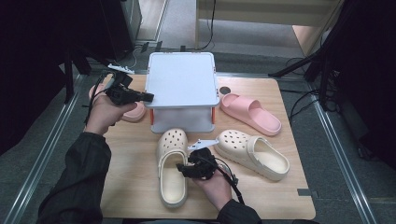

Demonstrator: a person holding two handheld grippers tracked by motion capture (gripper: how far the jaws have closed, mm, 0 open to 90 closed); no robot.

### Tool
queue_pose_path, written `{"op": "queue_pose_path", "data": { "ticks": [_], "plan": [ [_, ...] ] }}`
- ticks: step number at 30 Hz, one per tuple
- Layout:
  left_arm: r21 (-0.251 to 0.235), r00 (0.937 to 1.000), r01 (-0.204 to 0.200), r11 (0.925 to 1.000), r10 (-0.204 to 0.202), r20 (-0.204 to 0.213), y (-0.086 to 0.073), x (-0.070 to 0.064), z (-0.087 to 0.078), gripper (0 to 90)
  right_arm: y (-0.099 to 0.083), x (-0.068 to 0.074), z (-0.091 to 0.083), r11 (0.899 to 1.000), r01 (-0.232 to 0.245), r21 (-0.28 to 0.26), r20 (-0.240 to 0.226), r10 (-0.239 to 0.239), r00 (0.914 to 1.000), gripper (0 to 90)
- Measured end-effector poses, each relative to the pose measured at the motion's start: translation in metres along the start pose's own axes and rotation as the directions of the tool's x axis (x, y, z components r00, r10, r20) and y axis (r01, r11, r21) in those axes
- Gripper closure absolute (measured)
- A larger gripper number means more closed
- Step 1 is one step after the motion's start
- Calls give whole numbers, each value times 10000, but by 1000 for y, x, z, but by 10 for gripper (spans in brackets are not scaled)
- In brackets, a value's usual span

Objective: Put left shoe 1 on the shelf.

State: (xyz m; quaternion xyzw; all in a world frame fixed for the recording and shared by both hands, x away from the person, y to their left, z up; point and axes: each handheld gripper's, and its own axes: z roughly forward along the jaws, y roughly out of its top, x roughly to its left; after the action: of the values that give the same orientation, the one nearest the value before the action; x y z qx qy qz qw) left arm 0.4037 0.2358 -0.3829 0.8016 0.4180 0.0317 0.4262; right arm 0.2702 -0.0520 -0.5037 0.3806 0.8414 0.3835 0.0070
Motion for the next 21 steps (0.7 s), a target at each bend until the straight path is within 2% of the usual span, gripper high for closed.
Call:
{"op": "queue_pose_path", "data": {
  "ticks": [4, 9, 12, 17, 21],
  "plan": [
    [-8, 9998, -128, 9999, 128, -157, 0, -2, 0, 887, 3, -4, 0, 9992, -376, 160, -162, 378, 9992, 586],
    [-86, 10000, -83, 9999, 83, -47, -2, -1, 0, 887, 8, -9, -3, 9980, -587, 213, -103, 590, 9982, 728],
    [-125, 10000, -68, 9999, 68, 34, -2, 0, 0, 889, 12, -14, -3, 9961, -858, 182, -221, 862, 9960, 765],
    [-99, 10000, -75, 9999, 75, -15, -2, 0, 0, 889, 26, -17, -7, 9976, -634, 289, 15, 634, 9980, 784],
    [-110, 10000, -75, 9999, 75, -42, -2, -1, 0, 888, 37, -17, -11, 9980, -577, 245, -69, 579, 9983, 787]
  ]
}}
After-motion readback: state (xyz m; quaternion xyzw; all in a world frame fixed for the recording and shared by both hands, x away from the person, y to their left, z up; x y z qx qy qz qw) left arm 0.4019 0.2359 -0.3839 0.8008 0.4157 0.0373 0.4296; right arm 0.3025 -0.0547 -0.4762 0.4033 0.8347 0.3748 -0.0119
